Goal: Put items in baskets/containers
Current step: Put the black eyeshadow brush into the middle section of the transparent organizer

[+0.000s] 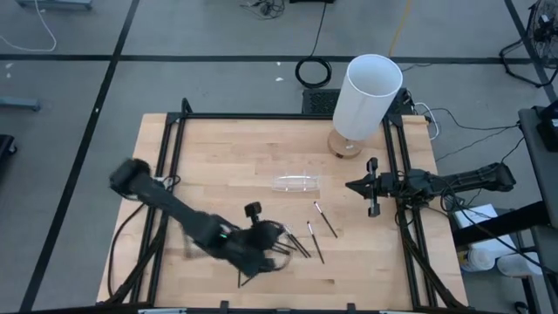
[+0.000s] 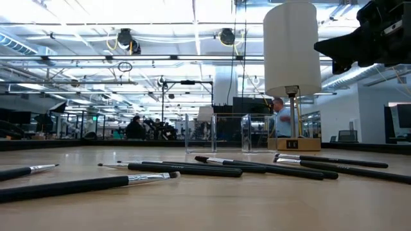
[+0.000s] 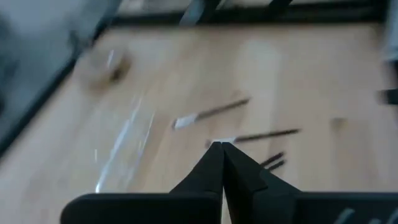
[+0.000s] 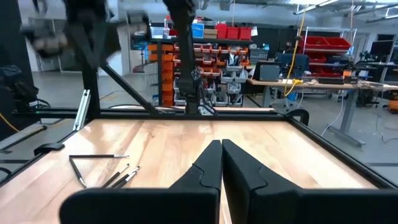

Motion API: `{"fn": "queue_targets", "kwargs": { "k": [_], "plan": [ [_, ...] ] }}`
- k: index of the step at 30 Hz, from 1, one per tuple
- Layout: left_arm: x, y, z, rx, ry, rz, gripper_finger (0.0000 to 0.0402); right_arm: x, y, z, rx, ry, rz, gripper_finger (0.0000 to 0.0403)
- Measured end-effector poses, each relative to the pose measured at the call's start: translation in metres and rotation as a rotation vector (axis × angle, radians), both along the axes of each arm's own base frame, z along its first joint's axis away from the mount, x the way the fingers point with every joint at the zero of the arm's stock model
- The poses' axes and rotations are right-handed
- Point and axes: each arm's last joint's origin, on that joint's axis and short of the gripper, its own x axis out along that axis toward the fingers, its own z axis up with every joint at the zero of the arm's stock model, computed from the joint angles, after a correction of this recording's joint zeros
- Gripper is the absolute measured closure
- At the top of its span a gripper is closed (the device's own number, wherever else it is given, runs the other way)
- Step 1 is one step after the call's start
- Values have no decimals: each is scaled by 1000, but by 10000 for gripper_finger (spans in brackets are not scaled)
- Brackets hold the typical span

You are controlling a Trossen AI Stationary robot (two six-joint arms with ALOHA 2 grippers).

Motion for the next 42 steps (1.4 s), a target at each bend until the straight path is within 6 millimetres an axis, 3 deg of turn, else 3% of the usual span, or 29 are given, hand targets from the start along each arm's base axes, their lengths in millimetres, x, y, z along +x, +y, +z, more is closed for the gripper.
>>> {"fn": "queue_targets", "kwargs": {
  "k": [3, 7, 11, 14, 21, 27, 34, 42],
  "plan": [
    [-21, 11, 22, 51, -138, -175, 399, 0, 0, 0, 7, 3, 1, 403],
    [-51, 39, 34, 105, -298, -268, 395, 0, 0, -1, 26, 4, 2, 403],
    [-80, 76, 24, 69, -410, -237, 398, 0, 1, -1, 26, 4, 17, 403],
    [-99, 93, 0, 34, -463, -197, 397, 0, 1, 0, 26, 4, 33, 403],
    [-126, 106, -55, -19, -644, -155, 399, 0, 1, 2, 78, -20, 36, 403],
    [-140, 112, -79, -21, -686, -168, 399, 0, 1, 2, 73, -24, 34, 403],
    [-157, 115, -74, 71, -631, -260, 399, 0, 1, 2, -5, -23, 25, 403],
    [-188, 141, -53, 71, -665, -92, 398, 0, 1, 3, -24, -33, 21, 403]
  ]
}}
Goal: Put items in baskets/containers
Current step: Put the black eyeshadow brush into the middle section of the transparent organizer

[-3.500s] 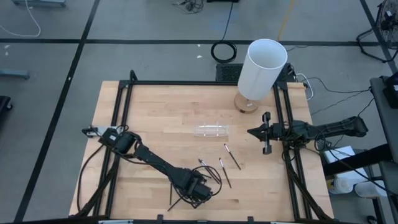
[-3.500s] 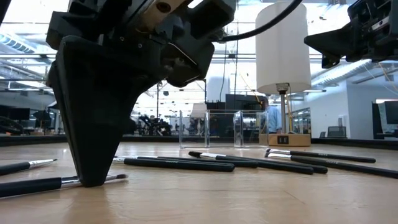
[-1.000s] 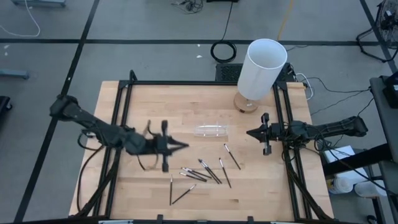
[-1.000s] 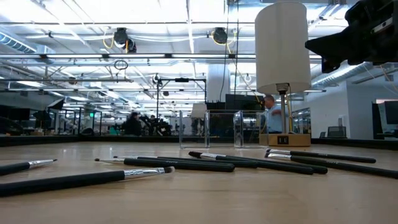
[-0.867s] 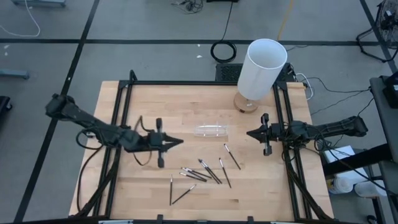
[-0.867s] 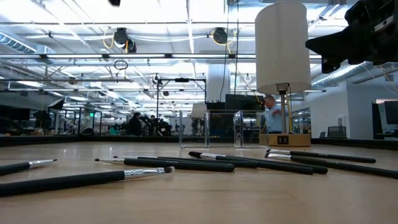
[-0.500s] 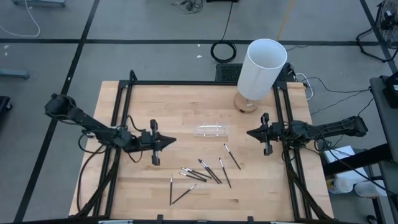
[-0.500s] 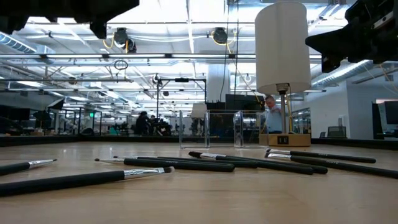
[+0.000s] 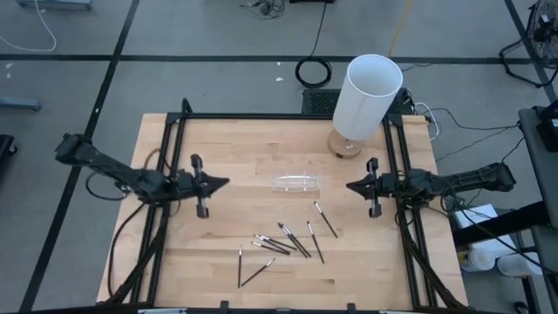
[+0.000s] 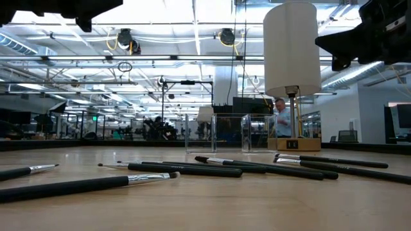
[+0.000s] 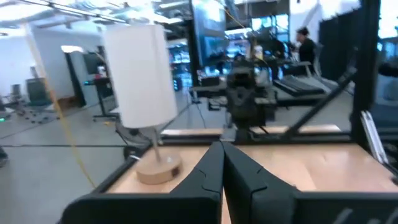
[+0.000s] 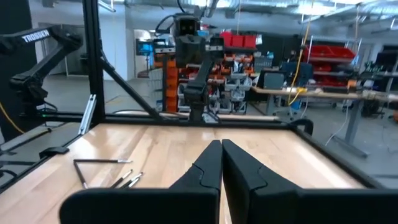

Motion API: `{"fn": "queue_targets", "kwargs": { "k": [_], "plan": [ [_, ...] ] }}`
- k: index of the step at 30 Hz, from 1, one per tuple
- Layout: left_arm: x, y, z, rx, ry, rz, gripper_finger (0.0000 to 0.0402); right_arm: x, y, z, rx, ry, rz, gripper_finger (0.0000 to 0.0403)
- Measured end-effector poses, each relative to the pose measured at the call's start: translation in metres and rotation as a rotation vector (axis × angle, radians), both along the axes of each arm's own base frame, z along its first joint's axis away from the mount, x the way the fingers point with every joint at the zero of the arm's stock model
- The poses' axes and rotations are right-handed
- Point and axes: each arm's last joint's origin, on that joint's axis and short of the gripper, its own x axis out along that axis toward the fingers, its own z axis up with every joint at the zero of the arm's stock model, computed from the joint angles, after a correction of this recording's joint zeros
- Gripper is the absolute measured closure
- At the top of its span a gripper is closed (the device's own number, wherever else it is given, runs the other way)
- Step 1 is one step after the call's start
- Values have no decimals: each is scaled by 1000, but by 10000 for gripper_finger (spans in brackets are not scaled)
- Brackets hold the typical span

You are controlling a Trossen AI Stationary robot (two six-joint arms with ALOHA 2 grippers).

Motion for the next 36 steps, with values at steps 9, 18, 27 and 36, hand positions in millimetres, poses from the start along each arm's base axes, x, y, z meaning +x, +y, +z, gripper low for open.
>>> {"fn": "queue_targets", "kwargs": {
  "k": [9, 18, 27, 36],
  "plan": [
    [-3, 4, -7, 3, 83, -125, 397, -1, 0, 9, -44, -94, -13, 403],
    [-1, 9, -18, 70, 200, -140, 399, -1, 0, 5, 16, -56, -2, 403],
    [-2, 2, -26, 110, 276, -473, 395, 0, 0, 3, 66, -34, 8, 403],
    [-1, 1, -18, 115, 192, -490, 398, 0, 0, 10, 90, -105, 12, 403]
  ]
}}
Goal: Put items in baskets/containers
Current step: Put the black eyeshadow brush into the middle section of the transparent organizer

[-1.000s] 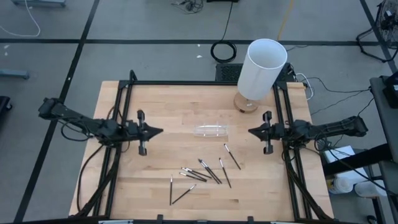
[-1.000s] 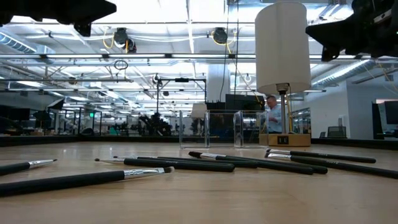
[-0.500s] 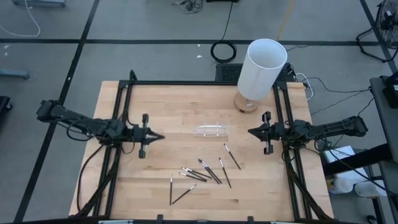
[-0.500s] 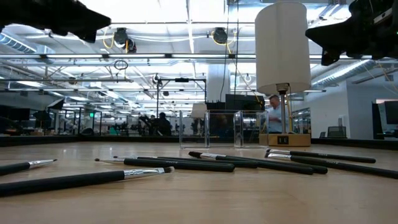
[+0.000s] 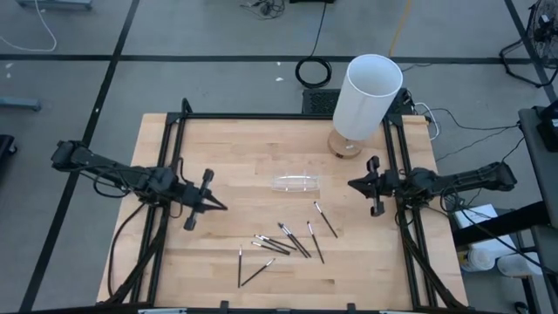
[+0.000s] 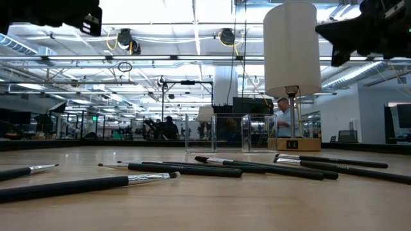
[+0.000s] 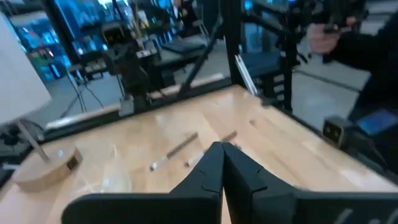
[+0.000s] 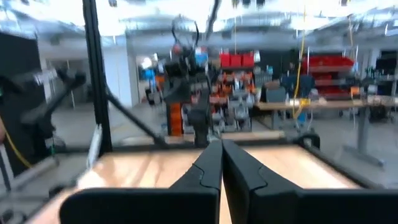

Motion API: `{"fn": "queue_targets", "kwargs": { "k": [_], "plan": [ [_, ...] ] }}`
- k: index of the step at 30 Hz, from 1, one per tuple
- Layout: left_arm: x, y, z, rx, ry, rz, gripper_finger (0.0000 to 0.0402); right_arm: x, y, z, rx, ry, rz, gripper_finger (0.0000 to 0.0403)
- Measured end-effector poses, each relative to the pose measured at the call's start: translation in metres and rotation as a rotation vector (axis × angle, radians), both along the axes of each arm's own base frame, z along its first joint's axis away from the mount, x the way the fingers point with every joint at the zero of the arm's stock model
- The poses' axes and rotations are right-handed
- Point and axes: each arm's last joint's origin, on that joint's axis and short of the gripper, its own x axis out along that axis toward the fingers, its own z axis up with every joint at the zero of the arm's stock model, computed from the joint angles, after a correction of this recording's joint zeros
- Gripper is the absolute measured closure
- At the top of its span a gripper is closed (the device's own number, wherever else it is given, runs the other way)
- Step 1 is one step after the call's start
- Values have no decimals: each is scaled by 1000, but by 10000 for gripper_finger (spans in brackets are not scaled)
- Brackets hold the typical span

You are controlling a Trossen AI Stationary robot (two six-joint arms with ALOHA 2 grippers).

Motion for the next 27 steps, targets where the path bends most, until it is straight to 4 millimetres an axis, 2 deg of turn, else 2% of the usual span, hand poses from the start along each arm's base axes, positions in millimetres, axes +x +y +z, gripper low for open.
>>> {"fn": "queue_targets", "kwargs": {
  "k": [3, 8, 16, 20, 27],
  "plan": [
    [2, 0, 2, -40, -11, 11, 386, -1, 1, 6, 25, -64, 30, 403],
    [2, 2, 1, -145, 23, 86, 333, 0, 3, 4, 58, -42, 79, 403],
    [2, 4, 0, -137, 28, 166, 251, 6, 4, -2, 64, 16, 78, 403],
    [2, 4, 0, -96, 24, 165, 234, 8, 4, -2, 63, 18, 77, 403],
    [3, 4, 3, -64, -19, 167, 231, 10, 3, -4, 132, 47, 39, 403]
  ]
}}
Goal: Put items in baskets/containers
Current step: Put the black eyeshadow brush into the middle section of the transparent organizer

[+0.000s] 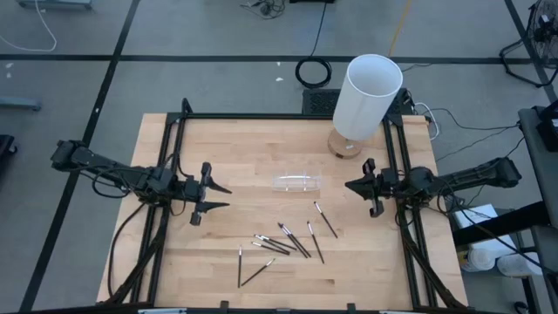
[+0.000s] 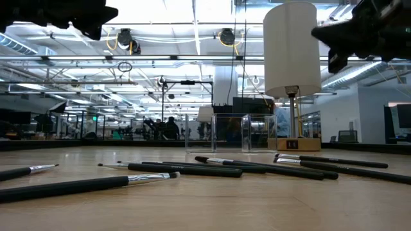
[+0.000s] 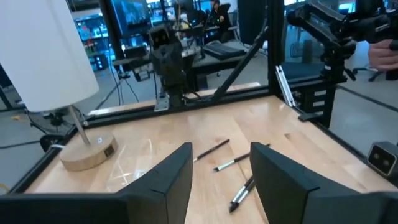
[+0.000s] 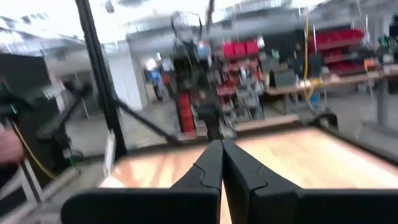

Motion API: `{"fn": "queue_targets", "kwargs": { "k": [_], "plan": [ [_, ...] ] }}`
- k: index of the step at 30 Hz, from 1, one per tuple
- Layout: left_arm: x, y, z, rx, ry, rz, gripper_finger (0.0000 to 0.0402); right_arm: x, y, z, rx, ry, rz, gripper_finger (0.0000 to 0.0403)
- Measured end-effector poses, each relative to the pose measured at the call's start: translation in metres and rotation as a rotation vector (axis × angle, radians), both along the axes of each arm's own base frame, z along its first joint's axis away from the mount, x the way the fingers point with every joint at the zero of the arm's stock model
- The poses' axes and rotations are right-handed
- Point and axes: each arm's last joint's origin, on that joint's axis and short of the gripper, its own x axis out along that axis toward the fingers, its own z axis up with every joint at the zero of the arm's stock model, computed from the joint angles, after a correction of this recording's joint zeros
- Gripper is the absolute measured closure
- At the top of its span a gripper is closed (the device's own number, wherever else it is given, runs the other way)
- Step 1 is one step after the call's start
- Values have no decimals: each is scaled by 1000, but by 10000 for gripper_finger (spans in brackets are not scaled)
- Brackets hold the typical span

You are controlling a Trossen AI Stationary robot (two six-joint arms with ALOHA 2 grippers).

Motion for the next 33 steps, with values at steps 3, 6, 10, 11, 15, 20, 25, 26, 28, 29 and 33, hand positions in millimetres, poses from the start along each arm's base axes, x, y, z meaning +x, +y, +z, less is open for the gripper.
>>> {"fn": "queue_targets", "kwargs": {
  "k": [3, 6, 10, 11, 15, 20, 25, 26, 28, 29, 33],
  "plan": [
    [0, 0, 4, -8, -36, 0, 231, 9, 6, 2, -43, 169, 33, 403],
    [0, 0, 5, -2, -53, -1, 231, 22, 18, 40, -50, 245, 76, 403],
    [0, 0, 5, 31, -51, 0, 231, 41, 45, 65, -60, 559, 113, 403],
    [0, 0, 4, 39, -51, 3, 231, 46, 52, 73, -61, 628, 103, 403],
    [0, 1, 5, 43, -56, 21, 231, 65, 80, 95, -104, 935, -29, 403],
    [0, 1, 7, 30, -73, 29, 231, 99, 99, 111, -187, 1155, -198, 403],
    [0, 1, 7, -40, -68, 29, 231, 132, 94, 98, -110, 1289, -263, 402],
    [0, 1, 7, -53, -65, 30, 231, 137, 91, 95, -73, 1314, -248, 400],
    [0, 1, 7, -83, -63, 29, 231, 146, 84, 85, 12, 1401, -210, 388],
    [0, 1, 7, -99, -64, 29, 231, 149, 82, 80, 46, 1450, -192, 378],
    [0, 1, 7, -152, -58, 29, 231, 163, 70, 60, 95, 1550, -207, 320]
  ]
}}
